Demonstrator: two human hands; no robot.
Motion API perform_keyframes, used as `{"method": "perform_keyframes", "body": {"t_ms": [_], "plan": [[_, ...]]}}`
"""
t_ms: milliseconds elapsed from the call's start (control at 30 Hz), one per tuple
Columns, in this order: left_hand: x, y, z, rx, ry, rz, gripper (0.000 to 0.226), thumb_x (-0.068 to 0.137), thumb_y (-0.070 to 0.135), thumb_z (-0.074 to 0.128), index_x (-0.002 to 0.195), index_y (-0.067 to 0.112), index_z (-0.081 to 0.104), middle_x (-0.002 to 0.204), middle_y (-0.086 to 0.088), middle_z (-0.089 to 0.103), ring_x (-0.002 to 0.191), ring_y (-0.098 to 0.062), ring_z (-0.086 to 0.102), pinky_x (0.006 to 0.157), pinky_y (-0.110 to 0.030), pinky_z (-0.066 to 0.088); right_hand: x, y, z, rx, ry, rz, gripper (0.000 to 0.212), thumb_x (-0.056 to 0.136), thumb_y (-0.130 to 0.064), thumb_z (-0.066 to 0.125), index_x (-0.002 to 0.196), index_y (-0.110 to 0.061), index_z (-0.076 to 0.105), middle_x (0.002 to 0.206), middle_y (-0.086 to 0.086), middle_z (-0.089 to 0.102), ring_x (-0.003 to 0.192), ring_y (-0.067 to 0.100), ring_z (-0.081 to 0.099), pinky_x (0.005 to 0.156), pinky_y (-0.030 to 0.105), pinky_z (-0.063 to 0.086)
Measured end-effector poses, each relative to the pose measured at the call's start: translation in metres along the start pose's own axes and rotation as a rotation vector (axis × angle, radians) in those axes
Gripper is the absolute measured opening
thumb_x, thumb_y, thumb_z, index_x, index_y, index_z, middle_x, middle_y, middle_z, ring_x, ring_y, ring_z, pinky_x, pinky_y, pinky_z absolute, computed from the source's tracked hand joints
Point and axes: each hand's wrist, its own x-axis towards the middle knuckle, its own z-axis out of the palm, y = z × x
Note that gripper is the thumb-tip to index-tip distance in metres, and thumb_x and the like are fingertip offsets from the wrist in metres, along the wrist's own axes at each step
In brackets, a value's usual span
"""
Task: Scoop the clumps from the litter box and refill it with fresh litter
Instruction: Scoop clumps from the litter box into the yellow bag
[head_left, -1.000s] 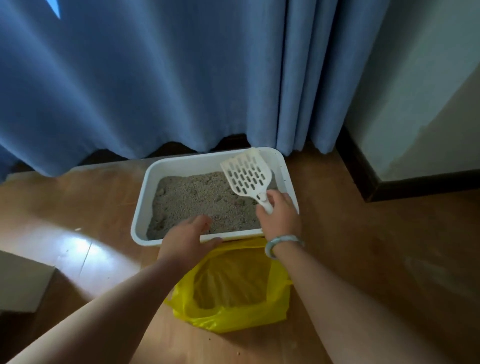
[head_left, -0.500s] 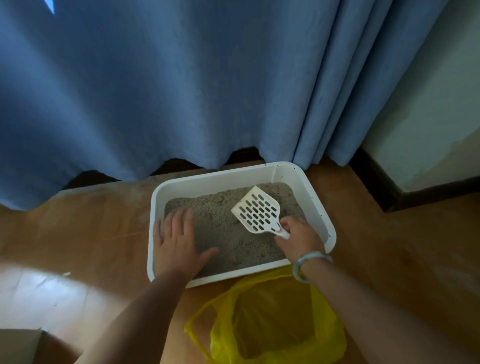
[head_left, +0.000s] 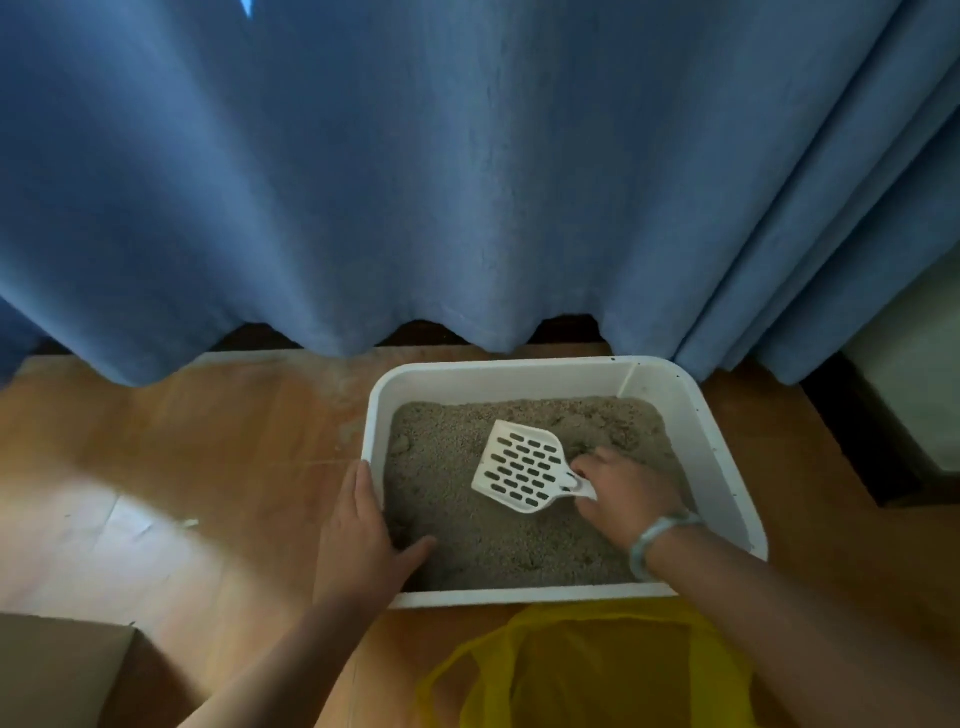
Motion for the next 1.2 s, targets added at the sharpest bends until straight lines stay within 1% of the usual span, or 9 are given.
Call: {"method": "perform_keyframes", "body": {"t_ms": [233,433,567,700,833,900,1000,1100,1200], "plan": [[0.012,-0.007,-0.005,-0.150,-0.059,-0.081,0.119,0.071,0.051,0.074,0.150,0.023,-0.010,0.157,0.001,0.011,0.138,-0.021,0.028,0.108,-0.039,0.034,0.036,0.014,0.004,-0.181,-0.054,-0.102,0.031,0.095,-0.029,0.041,0.124,-0.027,0.052,0.114,0.000,0.056,0.096,0.020,0.059,0.073,0.028,0.047],[0.018,-0.001,-0.005,-0.224,-0.056,-0.176,0.112,0.072,0.043,0.076,0.150,0.028,-0.004,0.154,0.002,0.024,0.132,-0.017,0.036,0.106,-0.038,0.038,0.067,0.001,0.007,-0.207,-0.040,-0.230,0.030,0.095,-0.022,0.041,0.122,-0.025,0.055,0.113,0.001,0.059,0.101,0.021,0.057,0.078,0.031,0.046],[0.017,0.000,-0.004,-0.240,-0.022,-0.184,0.109,0.071,0.038,0.078,0.150,0.029,0.003,0.149,0.003,0.034,0.126,-0.017,0.043,0.101,-0.036,0.041,0.092,-0.005,0.008,-0.221,-0.074,-0.274,0.025,0.094,-0.021,0.043,0.114,-0.024,0.058,0.107,0.001,0.060,0.094,0.021,0.058,0.080,0.035,0.049],[0.016,-0.001,-0.001,-0.245,0.011,-0.182,0.111,0.068,0.043,0.079,0.149,0.031,0.004,0.148,0.006,0.035,0.124,-0.016,0.044,0.102,-0.039,0.042,0.114,-0.024,0.007,-0.209,-0.088,-0.335,0.020,0.094,-0.019,0.044,0.106,-0.021,0.060,0.100,0.002,0.060,0.088,0.021,0.058,0.076,0.033,0.049],[0.016,0.000,0.000,-0.232,0.016,-0.162,0.110,0.069,0.053,0.074,0.149,0.031,0.001,0.152,0.008,0.027,0.132,-0.015,0.035,0.109,-0.045,0.033,0.128,-0.047,0.012,-0.214,-0.112,-0.380,0.016,0.094,-0.019,0.045,0.104,-0.021,0.058,0.097,0.003,0.060,0.085,0.021,0.057,0.072,0.032,0.047],[0.016,0.001,-0.001,-0.235,0.009,-0.158,0.110,0.071,0.054,0.072,0.150,0.031,-0.001,0.154,0.009,0.023,0.134,-0.014,0.031,0.112,-0.044,0.029,0.129,-0.056,0.017,-0.175,-0.114,-0.396,0.018,0.094,-0.021,0.047,0.108,-0.021,0.058,0.097,0.003,0.061,0.086,0.022,0.058,0.077,0.036,0.050],[0.017,-0.001,-0.002,-0.245,-0.006,-0.158,0.110,0.071,0.055,0.072,0.149,0.030,-0.001,0.153,0.009,0.024,0.133,-0.013,0.032,0.110,-0.040,0.032,0.121,-0.057,0.024,-0.074,-0.144,-0.384,0.029,0.096,-0.023,0.047,0.124,-0.019,0.053,0.117,0.003,0.060,0.105,0.022,0.056,0.090,0.036,0.047],[0.017,-0.004,-0.002,-0.279,-0.029,-0.148,0.111,0.070,0.053,0.074,0.149,0.032,-0.002,0.151,0.008,0.026,0.129,-0.013,0.035,0.105,-0.036,0.036,0.107,-0.050,0.036,0.114,-0.099,-0.336,0.035,0.096,-0.023,0.048,0.131,-0.021,0.051,0.122,0.001,0.060,0.109,0.019,0.055,0.094,0.031,0.045],[0.017,-0.008,-0.006,-0.329,-0.100,-0.149,0.112,0.071,0.048,0.075,0.149,0.035,-0.005,0.154,0.009,0.020,0.132,-0.014,0.033,0.108,-0.037,0.034,0.096,-0.042,0.043,0.219,-0.067,-0.321,0.039,0.095,-0.023,0.050,0.134,-0.023,0.048,0.125,-0.001,0.059,0.111,0.017,0.053,0.096,0.031,0.043]]}}
